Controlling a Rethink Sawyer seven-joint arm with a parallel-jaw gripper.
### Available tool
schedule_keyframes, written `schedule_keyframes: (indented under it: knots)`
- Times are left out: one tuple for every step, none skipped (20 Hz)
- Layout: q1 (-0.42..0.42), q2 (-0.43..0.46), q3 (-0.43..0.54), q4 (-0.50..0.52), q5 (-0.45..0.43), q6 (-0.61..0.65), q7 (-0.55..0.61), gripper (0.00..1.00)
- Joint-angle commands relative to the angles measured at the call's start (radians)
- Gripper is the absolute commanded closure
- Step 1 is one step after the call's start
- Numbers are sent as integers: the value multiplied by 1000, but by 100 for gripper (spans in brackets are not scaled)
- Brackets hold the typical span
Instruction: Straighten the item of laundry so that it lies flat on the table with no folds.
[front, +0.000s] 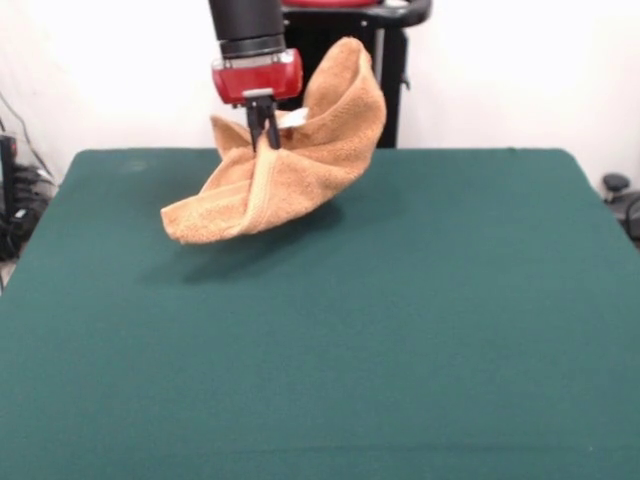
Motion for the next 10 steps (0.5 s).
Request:
schedule_keyframes:
  knots:
    - [64,41,82,-24,-48,77,-220,100]
    - [66,40,81,-23,-46,76,-218,100]
    - [67,41,81,-23,-46,76,-217,100]
    - [65,42,81,-22,-44,76,-217,100]
    - [63,43,82,-20,-43,76,-219,100]
    - [61,44,83,-19,-41,77,-221,100]
    - [62,45,80,-18,-43,76,-219,100]
    - [61,42,80,-17,-43,76,-219,100]
    - [66,40,72,-16,-51,70,-209,100]
    - [71,38,64,-15,-56,65,-198,100]
